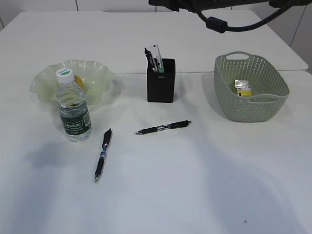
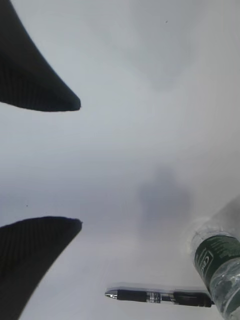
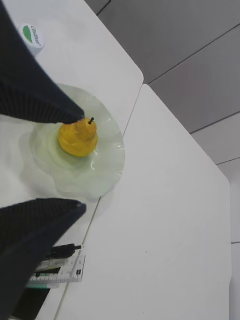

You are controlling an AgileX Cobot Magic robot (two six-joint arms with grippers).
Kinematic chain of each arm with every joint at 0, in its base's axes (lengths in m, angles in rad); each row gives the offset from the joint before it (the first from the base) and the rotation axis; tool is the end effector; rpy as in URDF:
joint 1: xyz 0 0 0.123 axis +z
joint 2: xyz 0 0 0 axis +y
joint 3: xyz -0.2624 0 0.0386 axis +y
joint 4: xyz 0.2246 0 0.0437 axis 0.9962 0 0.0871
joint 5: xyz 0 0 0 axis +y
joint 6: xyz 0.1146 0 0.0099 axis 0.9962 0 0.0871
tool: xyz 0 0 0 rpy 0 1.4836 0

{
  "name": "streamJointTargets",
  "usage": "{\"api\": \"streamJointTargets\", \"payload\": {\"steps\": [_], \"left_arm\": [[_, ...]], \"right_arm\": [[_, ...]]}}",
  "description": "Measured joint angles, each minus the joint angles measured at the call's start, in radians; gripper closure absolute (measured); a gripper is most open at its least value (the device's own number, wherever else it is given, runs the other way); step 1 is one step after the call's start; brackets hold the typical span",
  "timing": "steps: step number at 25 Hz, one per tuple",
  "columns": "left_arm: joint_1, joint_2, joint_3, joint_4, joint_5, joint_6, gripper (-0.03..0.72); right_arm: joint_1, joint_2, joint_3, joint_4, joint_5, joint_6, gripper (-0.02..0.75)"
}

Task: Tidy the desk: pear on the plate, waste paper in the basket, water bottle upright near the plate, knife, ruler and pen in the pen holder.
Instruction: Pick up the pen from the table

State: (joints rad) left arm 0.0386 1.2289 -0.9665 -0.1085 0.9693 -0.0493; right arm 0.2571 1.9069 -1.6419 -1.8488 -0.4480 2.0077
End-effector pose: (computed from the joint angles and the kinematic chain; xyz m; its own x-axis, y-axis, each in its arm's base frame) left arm 0.2244 -0.0016 0.2629 -0.9030 -0.1451 -0.4045 -0.1018 0.9867 -0.1267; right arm 0.4239 0.1609 0.3096 -0.3714 0.0244 -0.9281 -0.5715 0.7818 0.2493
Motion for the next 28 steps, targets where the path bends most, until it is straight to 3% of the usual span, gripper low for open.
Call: {"api": "streamJointTargets", "payload": {"steps": [9, 28], "left_arm": [[0.000, 0.000, 0.000, 0.000, 0.010, 0.000, 0.222], [0.000, 0.000, 0.000, 0.000, 0.008, 0.000, 0.222]], "right_arm": [[-0.027, -0.011, 0.015, 0.000, -0.003, 0.040, 0.371], [-0.038, -0.011, 0.244, 0.000, 0.029, 0.093, 0.371]]}}
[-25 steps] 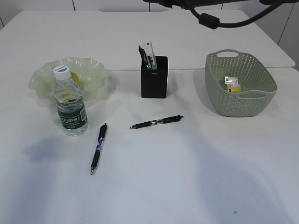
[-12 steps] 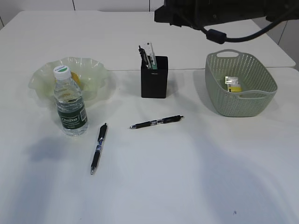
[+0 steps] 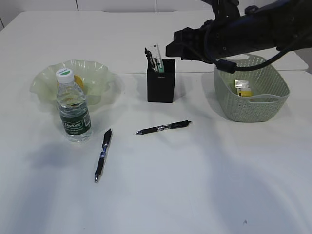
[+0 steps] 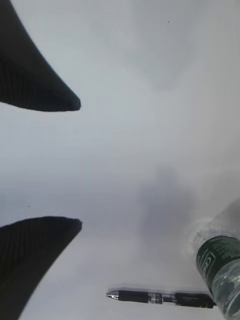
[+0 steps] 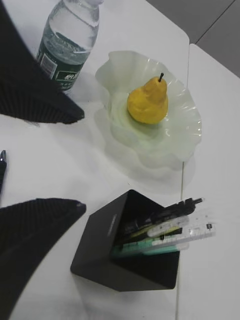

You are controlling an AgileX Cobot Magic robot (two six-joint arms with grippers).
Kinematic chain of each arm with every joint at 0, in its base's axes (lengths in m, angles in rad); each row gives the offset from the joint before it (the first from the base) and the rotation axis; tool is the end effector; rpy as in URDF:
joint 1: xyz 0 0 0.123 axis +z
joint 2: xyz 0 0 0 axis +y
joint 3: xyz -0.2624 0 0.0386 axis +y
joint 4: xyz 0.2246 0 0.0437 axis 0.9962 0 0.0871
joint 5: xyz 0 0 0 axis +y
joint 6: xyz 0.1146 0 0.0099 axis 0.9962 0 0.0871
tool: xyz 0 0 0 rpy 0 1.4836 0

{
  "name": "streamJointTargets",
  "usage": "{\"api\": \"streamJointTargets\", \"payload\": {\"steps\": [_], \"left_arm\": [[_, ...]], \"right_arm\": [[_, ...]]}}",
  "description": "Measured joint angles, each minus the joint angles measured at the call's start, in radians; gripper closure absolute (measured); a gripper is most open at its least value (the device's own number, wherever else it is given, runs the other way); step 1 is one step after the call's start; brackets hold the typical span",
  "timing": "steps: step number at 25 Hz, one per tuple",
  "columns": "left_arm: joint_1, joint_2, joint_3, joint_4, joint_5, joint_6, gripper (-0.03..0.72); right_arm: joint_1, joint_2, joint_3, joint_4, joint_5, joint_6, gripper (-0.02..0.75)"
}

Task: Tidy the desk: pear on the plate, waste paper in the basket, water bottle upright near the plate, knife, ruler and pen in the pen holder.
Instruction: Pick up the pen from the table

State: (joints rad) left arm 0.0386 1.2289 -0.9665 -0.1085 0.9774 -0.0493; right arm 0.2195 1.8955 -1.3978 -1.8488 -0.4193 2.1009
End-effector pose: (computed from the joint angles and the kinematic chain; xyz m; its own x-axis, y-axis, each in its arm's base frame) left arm 0.2236 -0.0017 0.2625 -0.9063 -0.1445 -0.3971 -0.1020 0.9867 -0.1264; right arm 0.4097 0.1374 0.2368 -0.6019 0.0781 -0.7948 -0.4044 0.8283 0.3877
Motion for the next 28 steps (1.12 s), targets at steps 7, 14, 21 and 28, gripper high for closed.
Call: {"api": "streamJointTargets", "payload": {"steps": [7, 14, 21, 28], "left_arm": [[0.000, 0.000, 0.000, 0.002, 0.000, 0.000, 0.222], [-0.008, 0.000, 0.000, -0.016, 0.000, 0.020, 0.222], [-0.189, -0.016, 0.000, 0.026, 0.002, -0.022, 0.222], [-0.370, -0.017, -0.002, 0.078, 0.000, -0.124, 0.222]], "right_arm": [[0.000, -0.001, 0.070, 0.000, 0.009, 0.002, 0.371], [0.000, -0.018, 0.134, 0.000, -0.038, 0.004, 0.371], [0.000, -0.043, 0.158, 0.000, -0.040, 0.004, 0.371], [-0.020, -0.083, 0.171, 0.000, -0.040, -0.006, 0.371]]}}
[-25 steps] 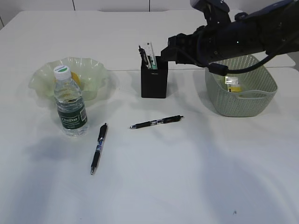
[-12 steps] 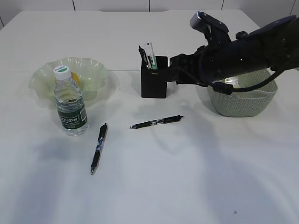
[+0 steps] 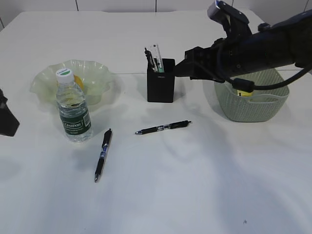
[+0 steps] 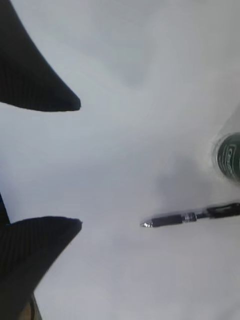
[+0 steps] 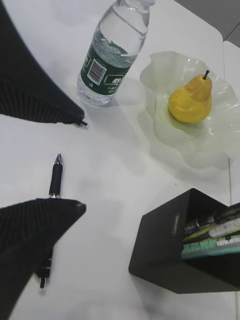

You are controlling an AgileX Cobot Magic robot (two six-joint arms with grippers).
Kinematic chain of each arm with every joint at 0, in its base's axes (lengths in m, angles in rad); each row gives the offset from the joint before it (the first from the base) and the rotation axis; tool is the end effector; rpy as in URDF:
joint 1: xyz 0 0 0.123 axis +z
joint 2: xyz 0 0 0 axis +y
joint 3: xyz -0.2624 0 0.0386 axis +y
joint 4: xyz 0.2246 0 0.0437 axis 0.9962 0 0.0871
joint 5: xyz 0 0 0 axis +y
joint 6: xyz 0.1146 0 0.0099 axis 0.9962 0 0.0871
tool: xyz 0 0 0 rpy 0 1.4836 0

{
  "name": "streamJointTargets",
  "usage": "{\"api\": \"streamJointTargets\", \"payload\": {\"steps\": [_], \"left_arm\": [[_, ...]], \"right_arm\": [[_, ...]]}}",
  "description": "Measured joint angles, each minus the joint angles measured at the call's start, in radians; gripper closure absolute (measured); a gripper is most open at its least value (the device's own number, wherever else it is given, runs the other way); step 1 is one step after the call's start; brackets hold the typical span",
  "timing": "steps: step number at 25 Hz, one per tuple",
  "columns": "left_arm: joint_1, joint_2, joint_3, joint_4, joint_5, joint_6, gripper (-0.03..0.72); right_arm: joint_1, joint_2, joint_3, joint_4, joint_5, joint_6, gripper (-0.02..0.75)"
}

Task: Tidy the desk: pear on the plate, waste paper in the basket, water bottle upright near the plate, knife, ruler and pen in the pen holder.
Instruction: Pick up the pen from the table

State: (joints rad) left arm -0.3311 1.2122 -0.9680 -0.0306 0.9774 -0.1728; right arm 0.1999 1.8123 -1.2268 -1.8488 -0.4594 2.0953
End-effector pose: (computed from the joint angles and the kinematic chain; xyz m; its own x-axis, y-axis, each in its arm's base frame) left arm 0.2081 -0.0746 0.2661 -0.9048 0.1115 -0.4109 0.1673 0.9806 -0.1024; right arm 0.3779 0.1265 0.2193 -0.6773 0.0608 -0.7332 -0.3800 0.8244 0.4194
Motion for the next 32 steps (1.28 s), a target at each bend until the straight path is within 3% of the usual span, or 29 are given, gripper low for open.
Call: {"api": "streamJointTargets", "payload": {"steps": [4, 14, 21, 32], "left_arm": [[-0.078, 0.000, 0.000, 0.014, -0.008, -0.060, 0.222], [-0.147, 0.051, 0.000, 0.031, -0.046, -0.143, 0.222], [-0.243, 0.201, -0.011, 0.068, -0.122, -0.208, 0.222], [-0.262, 0.588, -0.282, 0.097, -0.162, -0.300, 0.222]], "right_arm": [[-0.008, -0.006, 0.000, 0.000, 0.000, -0.003, 0.371], [-0.008, -0.006, 0.000, 0.000, 0.000, -0.010, 0.371], [-0.008, -0.006, 0.000, 0.000, 0.000, -0.010, 0.371], [-0.008, -0.006, 0.000, 0.000, 0.000, -0.010, 0.369]]}}
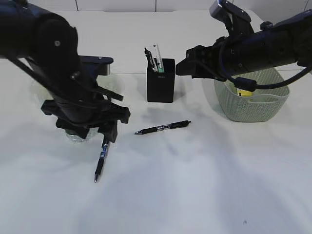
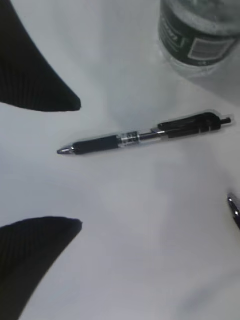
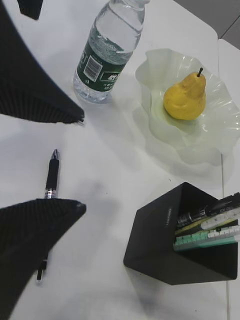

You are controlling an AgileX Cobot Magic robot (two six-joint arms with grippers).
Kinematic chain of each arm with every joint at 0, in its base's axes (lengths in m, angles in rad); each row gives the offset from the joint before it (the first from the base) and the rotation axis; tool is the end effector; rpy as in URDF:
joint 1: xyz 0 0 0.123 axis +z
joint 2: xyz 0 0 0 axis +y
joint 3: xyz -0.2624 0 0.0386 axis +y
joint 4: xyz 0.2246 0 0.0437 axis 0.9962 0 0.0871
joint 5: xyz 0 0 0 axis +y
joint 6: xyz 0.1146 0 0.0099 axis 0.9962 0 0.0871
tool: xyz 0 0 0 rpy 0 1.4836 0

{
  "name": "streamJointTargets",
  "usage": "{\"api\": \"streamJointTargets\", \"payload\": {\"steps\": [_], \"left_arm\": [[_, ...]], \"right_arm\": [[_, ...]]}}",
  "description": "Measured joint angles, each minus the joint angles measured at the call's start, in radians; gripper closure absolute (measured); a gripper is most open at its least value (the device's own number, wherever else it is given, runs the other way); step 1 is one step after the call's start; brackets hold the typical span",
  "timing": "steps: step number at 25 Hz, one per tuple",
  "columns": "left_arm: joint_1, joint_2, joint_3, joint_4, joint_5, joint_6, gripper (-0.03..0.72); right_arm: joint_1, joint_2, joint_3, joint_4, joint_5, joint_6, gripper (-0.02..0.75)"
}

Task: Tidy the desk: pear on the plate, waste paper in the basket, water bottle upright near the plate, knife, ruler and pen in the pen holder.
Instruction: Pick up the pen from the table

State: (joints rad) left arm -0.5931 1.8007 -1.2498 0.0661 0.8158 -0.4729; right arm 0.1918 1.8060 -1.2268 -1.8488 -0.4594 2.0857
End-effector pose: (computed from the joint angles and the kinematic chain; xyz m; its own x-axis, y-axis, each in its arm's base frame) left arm 0.2889 -0.1880 0.1793 -0.9493 0.1404 -0.2814 0.1683 0.9827 -0.0776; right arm 0.3783 0.1233 0.2218 -0.6686 0.0592 -0.7413 -0.3824 0.8276 0.4110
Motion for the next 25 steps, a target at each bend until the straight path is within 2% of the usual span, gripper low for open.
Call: {"api": "streamJointTargets", "payload": {"steps": [5, 25], "left_arm": [[0.000, 0.104, -0.060, -0.014, -0.003, -0.025, 0.222], [0.000, 0.212, -0.067, -0.039, 0.011, -0.051, 0.222]], "right_arm": [[0.000, 0.000, 0.000, 0.000, 0.000, 0.000, 0.368], [0.000, 0.000, 0.000, 0.000, 0.000, 0.000, 0.369]]}}
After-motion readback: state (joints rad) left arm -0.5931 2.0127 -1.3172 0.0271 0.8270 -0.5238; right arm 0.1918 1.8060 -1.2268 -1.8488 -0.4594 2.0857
